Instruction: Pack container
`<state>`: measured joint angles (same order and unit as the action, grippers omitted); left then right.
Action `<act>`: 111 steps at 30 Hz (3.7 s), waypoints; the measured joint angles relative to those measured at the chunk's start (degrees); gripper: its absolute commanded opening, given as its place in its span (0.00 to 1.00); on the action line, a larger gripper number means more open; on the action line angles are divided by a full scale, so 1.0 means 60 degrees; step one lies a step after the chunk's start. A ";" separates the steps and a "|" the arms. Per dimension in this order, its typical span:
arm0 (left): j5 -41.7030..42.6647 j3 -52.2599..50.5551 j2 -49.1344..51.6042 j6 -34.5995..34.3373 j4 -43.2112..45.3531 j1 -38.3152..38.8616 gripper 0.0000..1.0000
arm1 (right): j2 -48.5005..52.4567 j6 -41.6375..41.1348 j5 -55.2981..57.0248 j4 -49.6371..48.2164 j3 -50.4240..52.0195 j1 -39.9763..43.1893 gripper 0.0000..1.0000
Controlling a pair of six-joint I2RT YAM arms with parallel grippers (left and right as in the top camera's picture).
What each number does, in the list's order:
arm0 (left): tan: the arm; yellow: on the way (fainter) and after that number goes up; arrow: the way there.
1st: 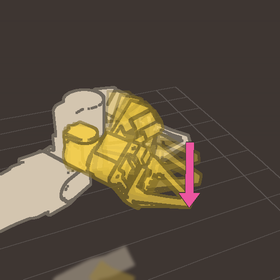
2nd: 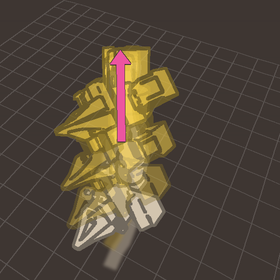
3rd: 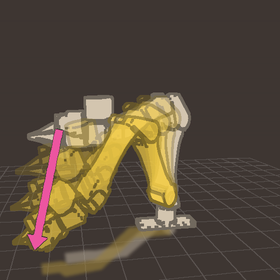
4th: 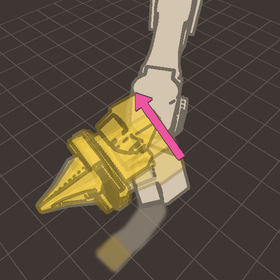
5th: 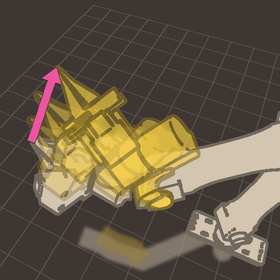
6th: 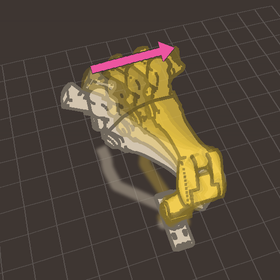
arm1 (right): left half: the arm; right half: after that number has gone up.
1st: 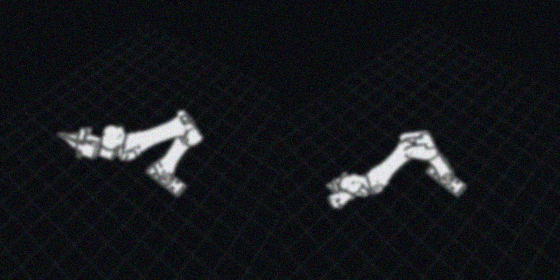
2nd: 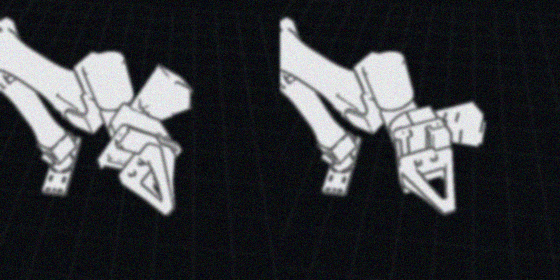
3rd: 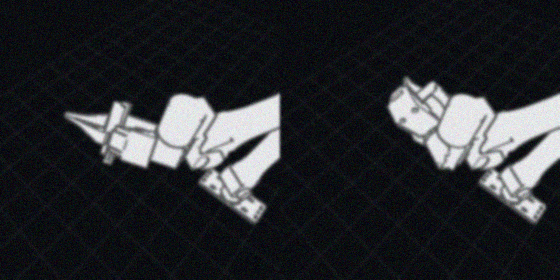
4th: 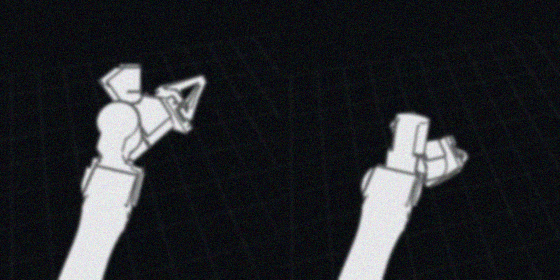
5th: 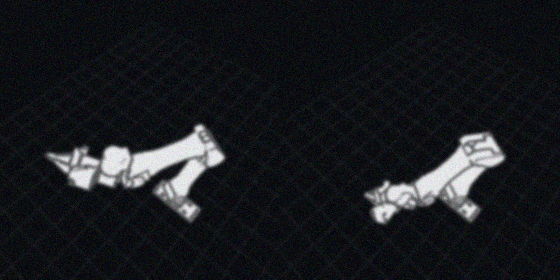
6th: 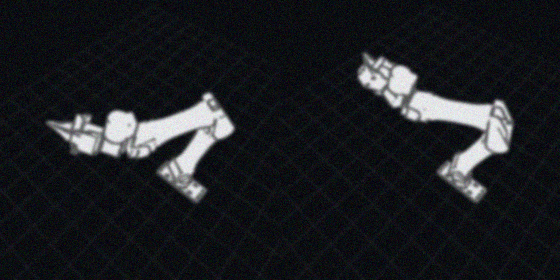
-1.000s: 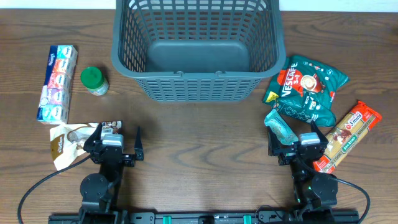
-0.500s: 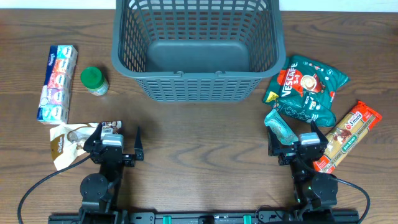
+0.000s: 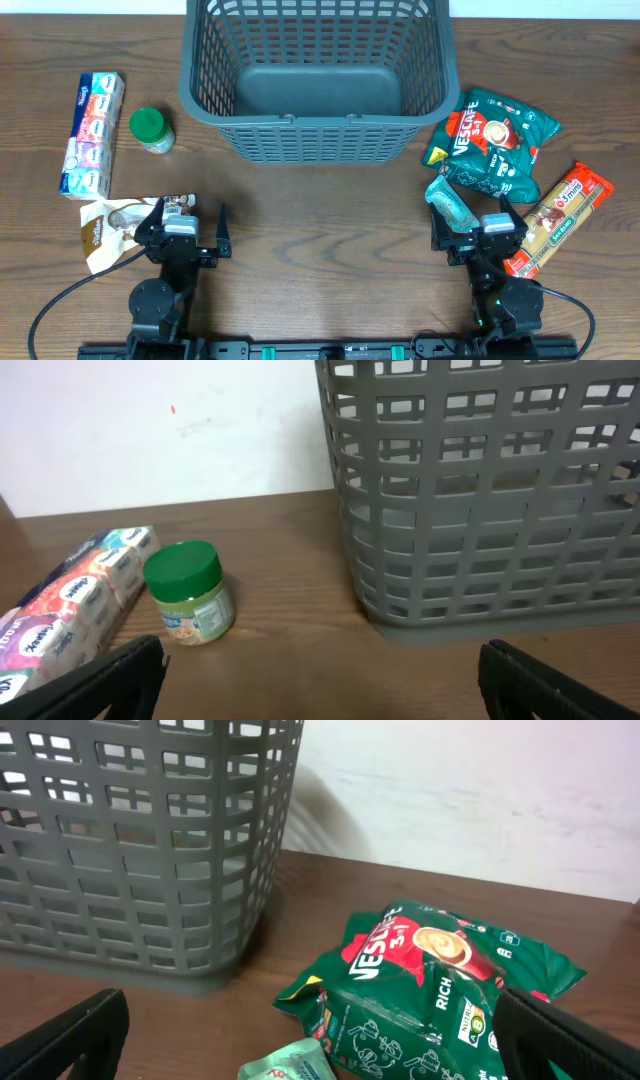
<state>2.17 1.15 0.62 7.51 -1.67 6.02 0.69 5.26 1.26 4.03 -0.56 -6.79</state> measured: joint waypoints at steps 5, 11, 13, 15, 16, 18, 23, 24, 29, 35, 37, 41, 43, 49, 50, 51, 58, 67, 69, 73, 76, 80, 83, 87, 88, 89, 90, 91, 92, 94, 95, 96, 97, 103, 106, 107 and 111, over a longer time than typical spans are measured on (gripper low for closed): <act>0.0000 0.0000 0.0000 -0.0004 0.0000 0.0000 0.99 | 0.0000 0.0000 0.0000 -0.0004 0.0000 0.0000 0.99; 0.0000 0.0000 0.0000 0.0000 0.0000 0.0000 0.99 | 0.0000 0.0000 0.0000 -0.0004 0.0000 0.0000 0.99; 0.0000 0.0000 0.0000 -0.0004 0.0000 0.0000 0.99 | 0.0000 0.0000 0.0000 0.0000 0.0000 0.0000 0.99; 0.0000 0.0000 0.0000 -0.0004 0.0000 0.0000 0.99 | 0.0000 0.0000 0.0000 -0.0004 0.0000 0.0000 0.99; 0.0000 0.0000 0.0000 -0.0004 0.0000 0.0000 0.99 | 0.0000 -0.0004 0.0000 -0.0004 0.0000 0.0000 0.99; -0.0004 0.0000 0.0000 0.0000 0.0004 0.0000 0.99 | 0.0000 -0.0047 0.0000 0.0000 0.0000 0.0000 0.99; -0.0018 -0.0004 0.0000 0.0000 0.0142 0.0000 0.98 | 0.0000 -0.1104 0.0004 0.0000 0.0000 0.0000 0.99; -0.0051 -0.0025 0.0004 0.0000 0.0273 0.0000 0.98 | 0.0000 -0.1406 0.0007 -0.0004 0.0000 0.0000 0.99; -0.0157 -0.0091 0.0000 -0.0018 0.1322 0.0000 0.98 | 0.0058 -0.2619 0.0036 -0.0004 0.0000 0.0000 0.99; -0.0168 0.0007 0.0076 -0.0783 -0.0029 0.0000 0.98 | 0.0219 -0.3515 -0.0015 0.0874 -0.0306 0.0000 0.99; -0.0182 0.0616 0.0240 -0.1140 -0.1173 0.0004 0.98 | 0.0317 -0.3577 0.0004 0.2095 -0.0874 0.0000 0.99; -0.0189 0.2284 0.1133 -0.1537 -0.3264 -0.0004 0.99 | 0.1002 -0.3493 0.0040 0.4382 -0.2656 0.0022 0.99; -0.0186 0.3508 0.1876 -0.1636 -0.4284 -0.0004 0.98 | 0.1472 -0.3333 0.0044 0.5122 -0.3712 0.0091 0.99; -0.0186 0.7537 0.4885 -0.1792 -0.7668 -0.0004 0.98 | 0.4554 -0.3005 0.0047 0.9304 -0.8222 0.0597 0.99; -0.0186 0.8032 0.5329 -0.1792 -0.8091 -0.0004 0.98 | 0.5213 -0.3002 0.0047 1.0142 -0.8947 0.0707 0.99; -0.0182 0.8663 0.5923 -0.1792 -0.8670 -0.0004 0.98 | 0.5938 -0.2991 0.0033 1.0867 -0.9752 0.0845 0.99; -0.0178 1.1850 0.9249 -0.1803 -1.1049 -0.0004 0.99 | 1.1016 -0.2415 -0.0044 1.5154 -1.5970 0.1807 0.99; -0.0178 1.3227 1.0714 -0.1963 -1.1085 -0.0342 0.99 | 1.3052 -0.2324 0.0364 1.3537 -1.7792 0.2557 0.99; -0.0175 1.3227 1.0728 -0.1989 -1.1056 -0.0685 0.99 | 1.3216 -0.2324 0.0357 1.3132 -1.7832 0.3009 0.99; -0.0178 1.3227 1.0746 -0.2004 -1.1045 -0.1508 0.99 | 1.3908 -0.1887 -0.0302 1.2881 -1.7948 0.4462 0.99; -0.0182 1.3227 1.0750 -0.2004 -1.1045 -0.2022 0.98 | 1.4779 -0.1450 -0.0973 1.2917 -1.7966 0.5406 0.99; -0.0182 1.3227 1.0754 -0.2000 -1.1041 -0.2277 0.99 | 1.6163 -0.0860 -0.1585 1.2684 -1.7963 0.6069 0.99; -0.0182 1.3227 1.0754 -0.1982 -1.1041 -0.2284 0.99 | 1.7136 -0.0058 -0.2364 1.2276 -1.7955 0.6116 0.99; -0.0182 1.3227 1.0754 -0.1949 -1.1041 -0.2291 0.99 | 1.8003 0.0820 -0.3555 1.1737 -1.7952 0.6091 0.99; -0.0178 1.3227 1.0754 -0.1931 -1.1041 -0.2291 0.99 | 1.8203 0.0962 -0.3767 1.1613 -1.7952 0.6091 0.99; -0.0182 1.3227 1.0754 -0.1927 -1.1041 -0.2291 0.99 | 1.8374 0.1071 -0.3905 1.1508 -1.7952 0.6091 0.99; -0.0182 1.3227 1.0754 -0.1927 -1.1041 -0.2291 0.99 | 1.8582 0.1169 -0.4033 1.1435 -1.7952 0.6091 0.99; -0.0182 1.3227 1.0754 -0.1927 -1.1041 -0.2291 0.99 | 1.8691 0.1228 -0.4120 1.1409 -1.7952 0.6091 0.99; -0.0178 1.3227 1.0754 -0.1927 -1.1041 -0.2291 0.99 | 1.8877 0.1300 -0.4197 1.1391 -1.7952 0.6094 0.99; -0.0182 1.3227 1.0754 -0.1927 -1.1041 -0.2291 0.99 | 1.9165 0.1381 -0.4269 1.1387 -1.7952 0.6094 0.99; -0.0182 1.3227 1.0754 -0.1927 -1.1041 -0.2291 0.99 | 1.9322 0.1410 -0.4273 1.1384 -1.7948 0.6102 0.99; -0.0182 1.3227 1.0754 -0.1927 -1.1041 -0.2291 0.99 | 1.9402 0.1413 -0.4262 1.1373 -1.7937 0.6109 0.99; -0.0182 1.3227 1.0754 -0.1927 -1.1038 -0.2291 0.98 | 1.9493 0.1413 -0.4204 1.1340 -1.7897 0.6127 0.99; -0.0182 1.3227 1.0754 -0.1927 -1.0958 -0.2291 0.99 | 1.9551 0.1402 -0.3701 1.0757 -1.7070 0.6284 0.99; -0.0182 1.3227 1.0754 -0.1927 -1.0936 -0.2291 0.99 | 1.9551 0.1406 -0.3468 1.0229 -1.6407 0.6306 0.99; -0.0182 1.3227 1.0754 -0.1927 -1.0928 -0.2291 0.99 | 1.9551 0.1406 -0.3410 0.9956 -1.6098 0.6302 0.99; -0.0182 1.3227 1.0754 -0.1927 -1.0918 -0.2291 0.99 | 1.9558 0.1399 -0.3297 0.8954 -1.5034 0.6298 0.99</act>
<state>1.08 80.51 65.14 -4.05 -67.18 -7.73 118.04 13.65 -18.52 57.76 -90.76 31.00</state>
